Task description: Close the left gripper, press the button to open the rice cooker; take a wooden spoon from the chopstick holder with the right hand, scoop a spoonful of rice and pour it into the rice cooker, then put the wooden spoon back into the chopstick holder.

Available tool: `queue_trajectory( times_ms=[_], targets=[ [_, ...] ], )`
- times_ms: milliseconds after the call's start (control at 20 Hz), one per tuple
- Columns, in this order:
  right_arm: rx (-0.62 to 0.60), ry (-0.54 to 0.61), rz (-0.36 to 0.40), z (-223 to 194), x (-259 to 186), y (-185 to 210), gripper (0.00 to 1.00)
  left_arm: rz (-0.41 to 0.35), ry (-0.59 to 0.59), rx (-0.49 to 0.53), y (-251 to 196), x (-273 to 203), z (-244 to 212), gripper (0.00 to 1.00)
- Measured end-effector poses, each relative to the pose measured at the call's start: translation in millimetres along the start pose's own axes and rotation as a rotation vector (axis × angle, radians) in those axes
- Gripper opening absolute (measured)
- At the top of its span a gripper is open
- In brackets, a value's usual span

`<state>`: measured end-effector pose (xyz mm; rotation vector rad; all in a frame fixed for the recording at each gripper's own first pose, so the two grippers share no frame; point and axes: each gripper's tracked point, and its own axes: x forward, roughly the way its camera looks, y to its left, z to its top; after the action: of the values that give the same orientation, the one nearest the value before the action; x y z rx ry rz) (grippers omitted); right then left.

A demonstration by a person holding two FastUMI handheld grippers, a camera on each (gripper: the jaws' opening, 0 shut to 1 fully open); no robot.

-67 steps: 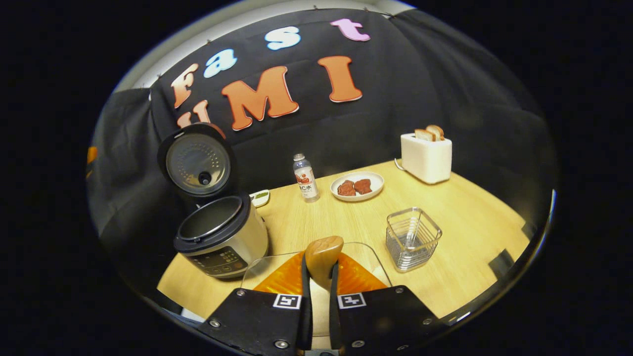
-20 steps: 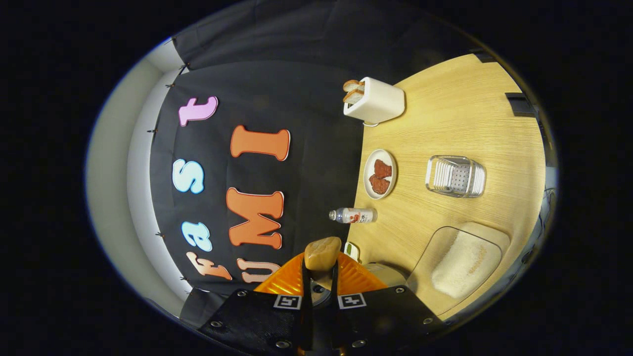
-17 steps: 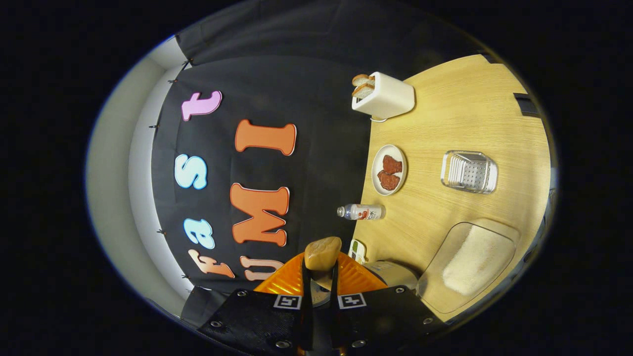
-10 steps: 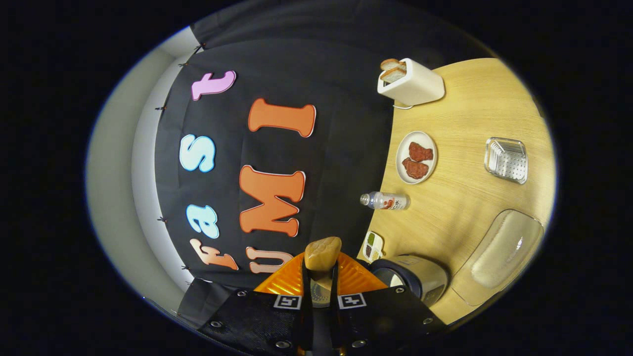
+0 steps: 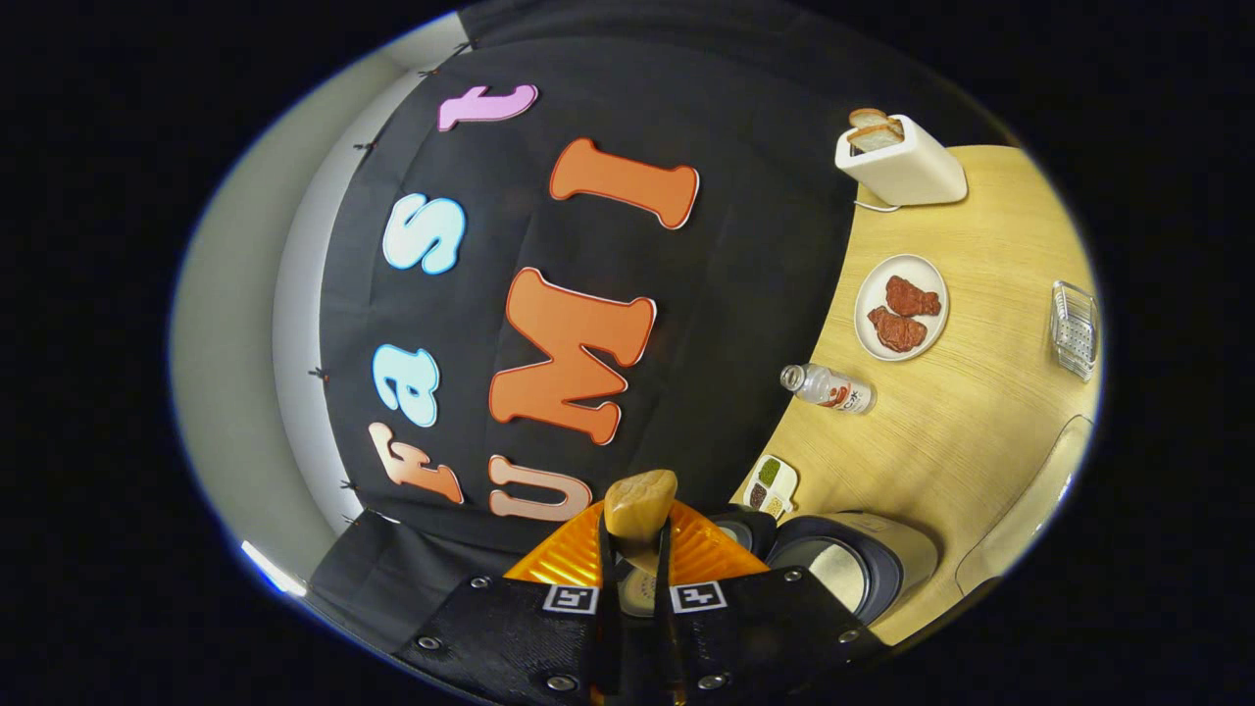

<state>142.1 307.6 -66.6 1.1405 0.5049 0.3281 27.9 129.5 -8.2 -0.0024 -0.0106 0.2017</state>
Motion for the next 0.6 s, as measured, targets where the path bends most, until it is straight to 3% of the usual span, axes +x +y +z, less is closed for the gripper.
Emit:
queue_trajectory(
  times_ms=[300,600],
  targets=[
    [-0.093,0.03,-0.012,-20.6,20.2,0.5,0.12,0.043,0.011,0.001,17.1,1.4,-6.3,0.99],
    [-0.199,-0.003,-0.005,-15.6,26.2,7.7,0.12,0.057,0.019,-0.003,22.4,4.9,-8.8,0.99]
  ],
)
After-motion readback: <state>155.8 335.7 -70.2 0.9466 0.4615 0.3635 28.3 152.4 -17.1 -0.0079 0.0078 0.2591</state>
